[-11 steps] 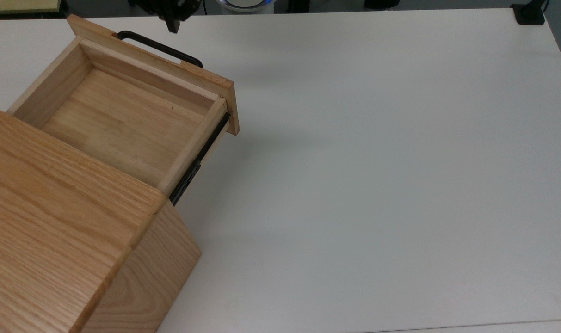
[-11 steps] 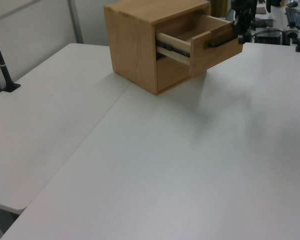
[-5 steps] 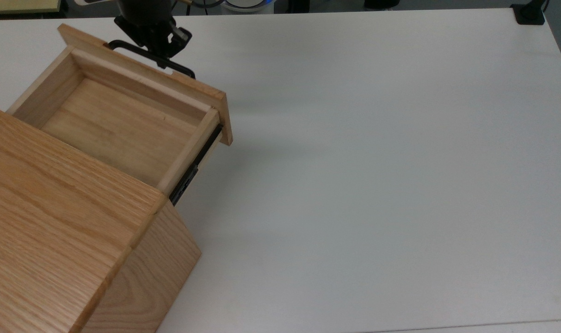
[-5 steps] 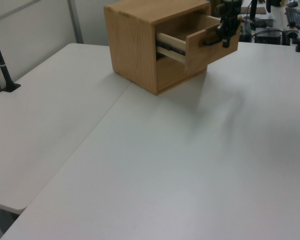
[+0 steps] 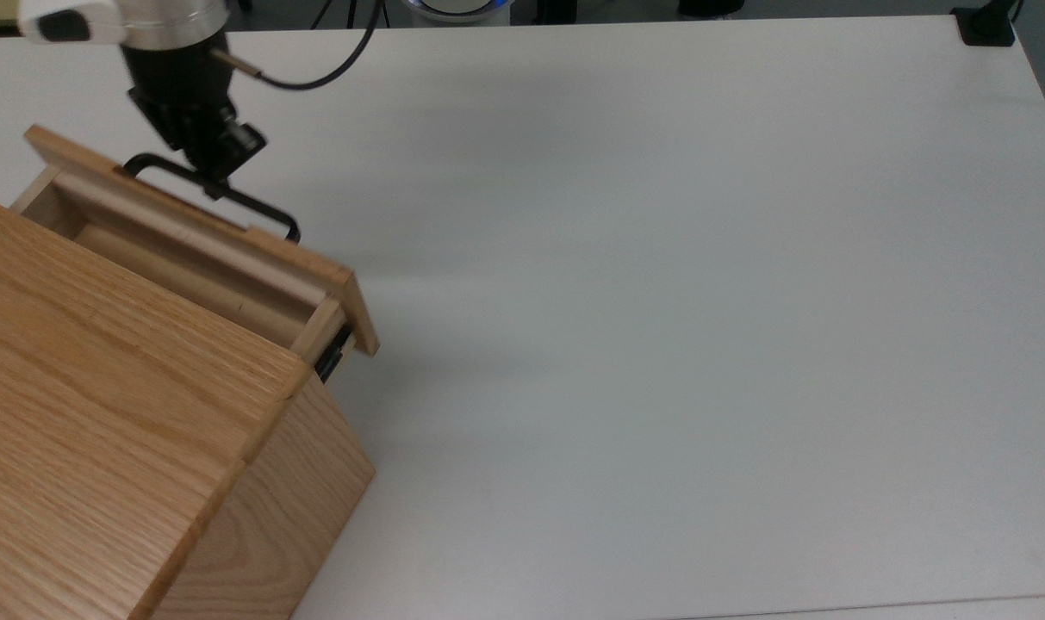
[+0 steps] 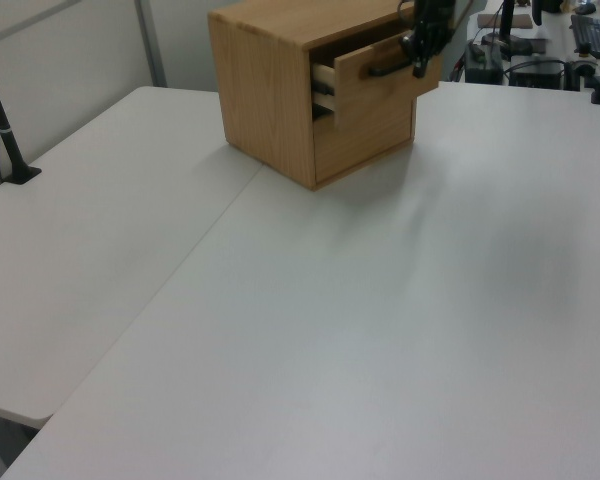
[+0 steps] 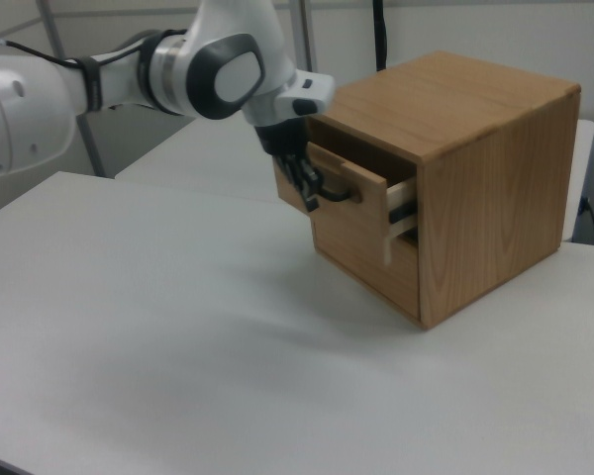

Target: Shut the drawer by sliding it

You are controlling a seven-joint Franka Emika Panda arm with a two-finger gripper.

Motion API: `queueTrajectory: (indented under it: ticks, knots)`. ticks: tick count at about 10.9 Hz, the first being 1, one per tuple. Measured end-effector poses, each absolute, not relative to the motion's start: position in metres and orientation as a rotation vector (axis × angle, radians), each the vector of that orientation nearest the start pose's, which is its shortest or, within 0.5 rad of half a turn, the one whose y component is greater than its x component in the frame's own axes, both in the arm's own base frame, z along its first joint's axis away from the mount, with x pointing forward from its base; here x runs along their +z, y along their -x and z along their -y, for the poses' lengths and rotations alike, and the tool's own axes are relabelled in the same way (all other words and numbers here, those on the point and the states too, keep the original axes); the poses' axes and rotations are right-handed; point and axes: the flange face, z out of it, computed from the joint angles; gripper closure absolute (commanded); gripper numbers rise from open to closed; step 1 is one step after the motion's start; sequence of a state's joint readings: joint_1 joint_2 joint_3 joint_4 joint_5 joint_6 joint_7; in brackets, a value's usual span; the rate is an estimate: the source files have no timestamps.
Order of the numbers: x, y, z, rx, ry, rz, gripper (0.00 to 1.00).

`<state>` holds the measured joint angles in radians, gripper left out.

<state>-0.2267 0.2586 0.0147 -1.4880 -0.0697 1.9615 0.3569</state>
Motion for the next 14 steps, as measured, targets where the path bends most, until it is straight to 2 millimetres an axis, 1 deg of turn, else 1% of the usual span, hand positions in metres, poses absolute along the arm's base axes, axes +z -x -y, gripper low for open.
queueTrajectory:
  ticks: [2, 5, 7, 9, 10, 11, 12, 13, 14]
  knots:
    - [0.542, -0.666, 0.161, -0.469, 3.024, -0.953, 1.0]
    - [0.531, -0.687, 0.174, -0.631, 2.963, -1.075, 1.0]
    - [0.53, -0.691, 0.174, -0.676, 2.901, -1.173, 1.0]
    - [0.529, -0.693, 0.175, -0.716, 2.934, -1.168, 1.0]
    - [0.529, -0.692, 0.174, -0.719, 2.979, -1.12, 1.0]
    - [0.528, -0.69, 0.174, -0.68, 3.046, -1.038, 1.0]
    - [0.527, -0.683, 0.174, -0.575, 3.131, -0.928, 1.0]
    - [0.529, -0.673, 0.167, -0.433, 3.213, -0.78, 1.0]
    - [0.536, -0.659, 0.153, -0.26, 3.277, -0.608, 0.97]
